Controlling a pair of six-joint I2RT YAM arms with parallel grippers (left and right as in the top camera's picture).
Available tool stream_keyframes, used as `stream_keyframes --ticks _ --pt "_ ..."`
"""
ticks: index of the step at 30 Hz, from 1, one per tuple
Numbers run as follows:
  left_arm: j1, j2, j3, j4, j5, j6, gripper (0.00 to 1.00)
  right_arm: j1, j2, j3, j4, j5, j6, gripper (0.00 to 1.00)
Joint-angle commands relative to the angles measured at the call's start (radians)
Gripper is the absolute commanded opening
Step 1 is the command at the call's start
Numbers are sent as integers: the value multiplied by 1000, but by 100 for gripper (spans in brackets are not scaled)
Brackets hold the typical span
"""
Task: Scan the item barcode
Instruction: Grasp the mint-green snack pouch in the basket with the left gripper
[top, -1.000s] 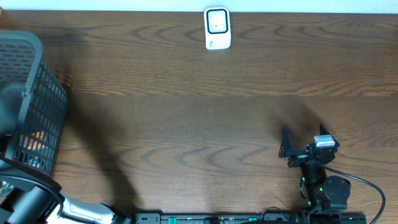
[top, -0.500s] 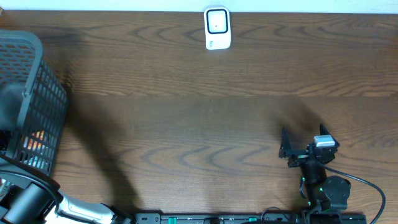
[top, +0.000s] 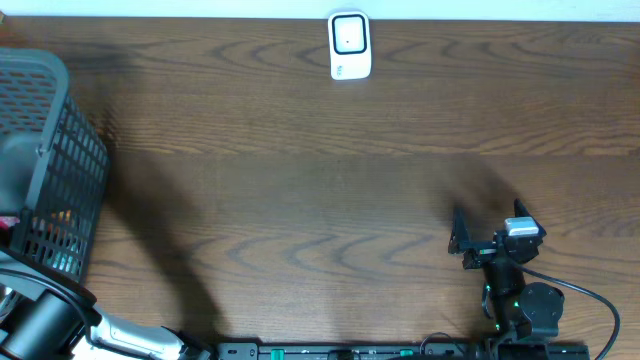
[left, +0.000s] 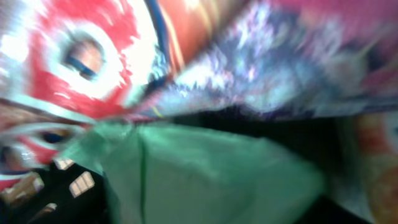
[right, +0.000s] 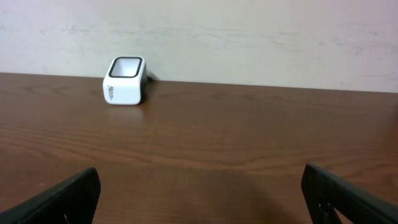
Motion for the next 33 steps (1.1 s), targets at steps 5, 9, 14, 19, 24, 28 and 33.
stream_keyframes --ticks 5,9,14,19,24,28,33 --pt "2 5 -13 -3 77 -6 7 6 -5 -1 -5 4 -7 99" --pt "2 -26 -1 -11 77 -6 7 6 -5 -1 -4 4 -7 99" --pt "2 -150 75 -56 129 -6 7 6 -5 -1 -4 4 -7 99" --pt "2 -389 137 48 400 -22 7 6 -5 -1 -5 4 -7 99" --pt "-14 -629 138 250 520 -332 7 6 -5 -1 -5 4 -7 99" --pt "-83 -705 138 286 522 -564 7 6 -5 -1 -5 4 -7 99" --pt "-242 -760 138 441 682 -579 7 6 -5 -1 -5 4 -7 99"
